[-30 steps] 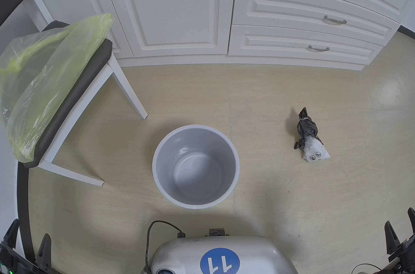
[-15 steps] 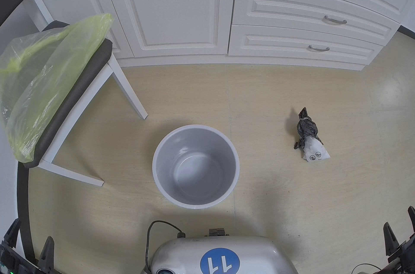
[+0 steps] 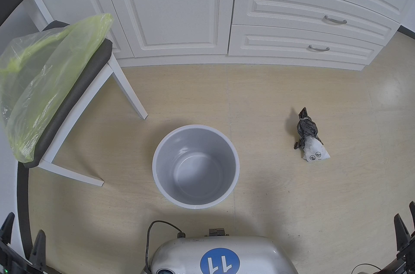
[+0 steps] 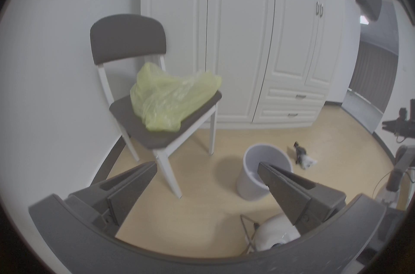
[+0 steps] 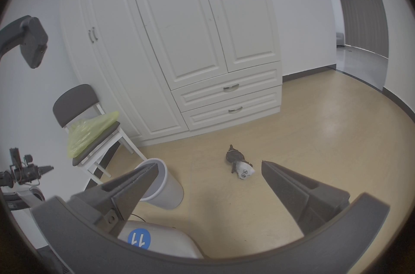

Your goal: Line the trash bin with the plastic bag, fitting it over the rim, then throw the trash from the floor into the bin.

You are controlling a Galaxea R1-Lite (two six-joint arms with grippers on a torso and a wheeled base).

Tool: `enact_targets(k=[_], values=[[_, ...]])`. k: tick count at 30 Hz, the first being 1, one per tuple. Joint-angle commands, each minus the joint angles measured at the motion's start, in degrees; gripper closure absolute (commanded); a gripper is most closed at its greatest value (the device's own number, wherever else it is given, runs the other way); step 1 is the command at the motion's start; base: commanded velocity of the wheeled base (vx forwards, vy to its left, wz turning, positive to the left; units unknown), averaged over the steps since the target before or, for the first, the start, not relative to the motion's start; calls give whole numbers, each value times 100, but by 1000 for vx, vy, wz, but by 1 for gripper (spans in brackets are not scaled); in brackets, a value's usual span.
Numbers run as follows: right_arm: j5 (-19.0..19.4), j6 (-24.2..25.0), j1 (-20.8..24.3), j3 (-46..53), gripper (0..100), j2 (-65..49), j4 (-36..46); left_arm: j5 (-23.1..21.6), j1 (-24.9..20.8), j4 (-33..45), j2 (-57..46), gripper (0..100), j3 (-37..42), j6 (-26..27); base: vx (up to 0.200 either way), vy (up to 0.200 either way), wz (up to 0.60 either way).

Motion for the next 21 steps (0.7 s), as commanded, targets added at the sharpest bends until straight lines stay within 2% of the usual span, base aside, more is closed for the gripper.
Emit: enact_targets(k=[1, 5, 7, 10, 11, 15, 19, 21], values=[[228, -235, 92, -658, 0, 740, 282, -386, -202, -79, 443, 0, -1180, -342, 0, 0, 0], [237, -244, 206, -886, 0, 1663, 238, -149, -255, 273, 1234, 0, -1488, -342, 0, 0, 0], [211, -235, 303, -1071, 0, 2463, 194, 493, -220, 238, 2272, 0, -1602, -360, 0, 0, 0], [211, -235, 303, -1123, 0, 2647, 168, 668, -211, 211, 2544, 0, -1646, -369, 0, 0, 0], [202, -218, 285, -1273, 0, 3166, -131, 1073, -149, -8, 3405, 0, -1866, -351, 0, 0, 0], [202, -227, 259, -1361, 0, 3535, -632, 1081, 53, -149, 3968, 0, -2112, -210, 0, 0, 0], [70, -244, 206, -1870, 0, 4001, -852, 1073, 729, -166, 4381, 0, -2490, 572, 0, 0, 0], [0, -253, 215, -2125, 0, 4141, -826, 1055, 1063, -166, 4539, 0, -2700, 739, 0, 0, 0]])
